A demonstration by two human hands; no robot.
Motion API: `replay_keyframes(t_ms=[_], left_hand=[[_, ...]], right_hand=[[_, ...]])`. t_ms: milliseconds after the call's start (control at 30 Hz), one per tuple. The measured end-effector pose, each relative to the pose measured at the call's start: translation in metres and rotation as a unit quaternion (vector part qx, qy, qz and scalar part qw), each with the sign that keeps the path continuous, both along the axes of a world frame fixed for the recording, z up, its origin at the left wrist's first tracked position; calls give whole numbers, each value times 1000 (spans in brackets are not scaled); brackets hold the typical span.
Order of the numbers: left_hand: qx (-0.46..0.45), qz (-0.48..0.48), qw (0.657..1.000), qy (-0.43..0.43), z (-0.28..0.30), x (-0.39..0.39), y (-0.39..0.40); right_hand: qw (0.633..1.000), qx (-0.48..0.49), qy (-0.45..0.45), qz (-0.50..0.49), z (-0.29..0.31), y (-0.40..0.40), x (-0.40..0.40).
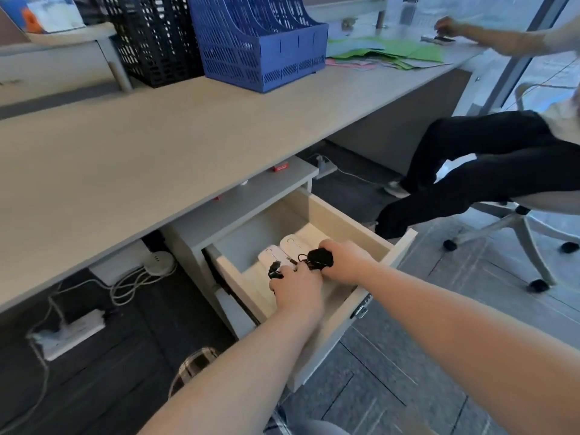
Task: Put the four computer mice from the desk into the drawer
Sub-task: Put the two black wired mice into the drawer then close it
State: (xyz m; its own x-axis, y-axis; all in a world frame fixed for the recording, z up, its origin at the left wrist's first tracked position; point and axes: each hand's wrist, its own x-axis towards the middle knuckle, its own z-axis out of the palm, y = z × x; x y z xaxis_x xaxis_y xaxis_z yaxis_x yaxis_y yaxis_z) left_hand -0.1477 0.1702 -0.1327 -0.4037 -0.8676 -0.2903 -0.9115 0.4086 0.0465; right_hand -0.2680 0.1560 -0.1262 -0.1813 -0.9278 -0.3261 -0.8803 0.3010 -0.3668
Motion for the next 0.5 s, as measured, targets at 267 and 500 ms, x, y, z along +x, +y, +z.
replay_keyframes(t_ms=[267, 500], left_hand=[[67, 35, 997, 12, -30, -5, 0], [147, 72, 982, 89, -40, -2, -11]], right_hand=[[990, 73, 95, 71, -14, -7, 7], [983, 123, 97, 96, -22, -13, 8]])
